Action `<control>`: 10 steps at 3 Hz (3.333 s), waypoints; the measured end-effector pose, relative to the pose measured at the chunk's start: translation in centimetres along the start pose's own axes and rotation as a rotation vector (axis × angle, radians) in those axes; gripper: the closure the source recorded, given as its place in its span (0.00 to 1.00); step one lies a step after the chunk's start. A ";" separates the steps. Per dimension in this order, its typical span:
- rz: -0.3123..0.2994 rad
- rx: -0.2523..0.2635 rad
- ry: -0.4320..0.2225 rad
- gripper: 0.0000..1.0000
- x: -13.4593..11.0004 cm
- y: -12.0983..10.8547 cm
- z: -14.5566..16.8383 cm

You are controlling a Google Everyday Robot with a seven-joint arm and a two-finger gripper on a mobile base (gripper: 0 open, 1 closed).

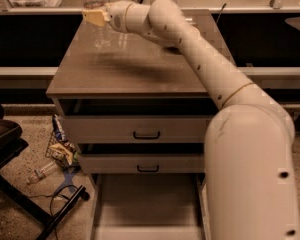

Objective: Place water bottle into bottom drawer

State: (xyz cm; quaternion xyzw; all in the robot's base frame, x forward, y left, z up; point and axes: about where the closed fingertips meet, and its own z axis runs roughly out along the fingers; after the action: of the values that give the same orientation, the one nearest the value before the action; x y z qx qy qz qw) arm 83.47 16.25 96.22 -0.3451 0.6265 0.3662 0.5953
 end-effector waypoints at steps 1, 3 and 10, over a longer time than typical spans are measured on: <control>-0.030 -0.043 -0.015 1.00 -2.5 1.5 -4.4; -0.082 -0.090 -0.068 1.00 -5.3 8.7 -15.2; 0.161 0.038 0.154 1.00 29.5 18.4 -34.9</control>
Offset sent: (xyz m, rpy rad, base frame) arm -0.1669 -0.1483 0.0265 -0.0323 -0.0554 0.0960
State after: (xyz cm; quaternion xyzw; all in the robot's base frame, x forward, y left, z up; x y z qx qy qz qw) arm 48.74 -4.96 68.45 -0.3095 0.7027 0.3733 0.5207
